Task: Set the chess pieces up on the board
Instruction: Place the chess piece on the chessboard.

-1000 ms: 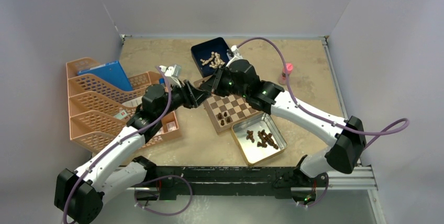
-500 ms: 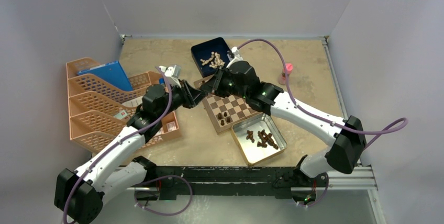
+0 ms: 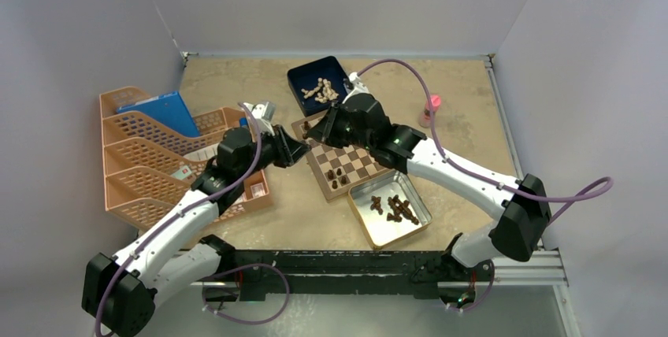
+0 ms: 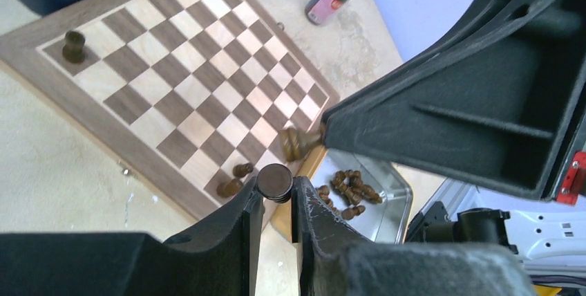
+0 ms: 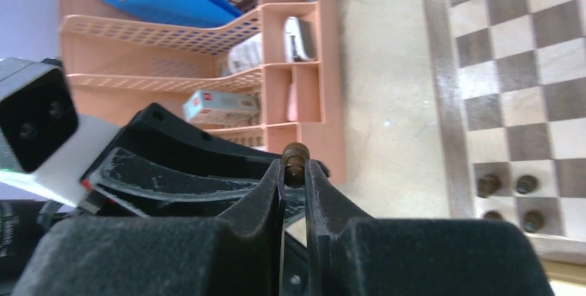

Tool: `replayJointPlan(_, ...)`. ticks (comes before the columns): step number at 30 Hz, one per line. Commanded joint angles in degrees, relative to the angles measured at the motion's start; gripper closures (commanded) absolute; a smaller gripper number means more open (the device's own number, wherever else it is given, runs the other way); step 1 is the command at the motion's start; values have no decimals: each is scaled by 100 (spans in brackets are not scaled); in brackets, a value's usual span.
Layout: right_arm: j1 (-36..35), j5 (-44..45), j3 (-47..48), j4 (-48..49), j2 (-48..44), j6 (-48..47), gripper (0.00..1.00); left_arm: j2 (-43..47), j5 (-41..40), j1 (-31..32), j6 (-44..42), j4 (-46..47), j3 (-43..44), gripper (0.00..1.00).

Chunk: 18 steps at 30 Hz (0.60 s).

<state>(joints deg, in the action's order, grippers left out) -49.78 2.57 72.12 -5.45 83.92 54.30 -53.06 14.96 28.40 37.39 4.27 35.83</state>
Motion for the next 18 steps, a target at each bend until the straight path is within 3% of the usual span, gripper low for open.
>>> replayJointPlan(1,112,574,273,-511,-112,-548,87,225,34,-28,-202,-403,-62,96)
replayJointPlan(10,134,1294,484,-1503,399,-1132,87,447,10,-34,-467,-1774,366,97)
replayJointPlan(18,158,1744,878,-2158,1213,-1435,87,1485,-5,-30,-860,-2538,552,96)
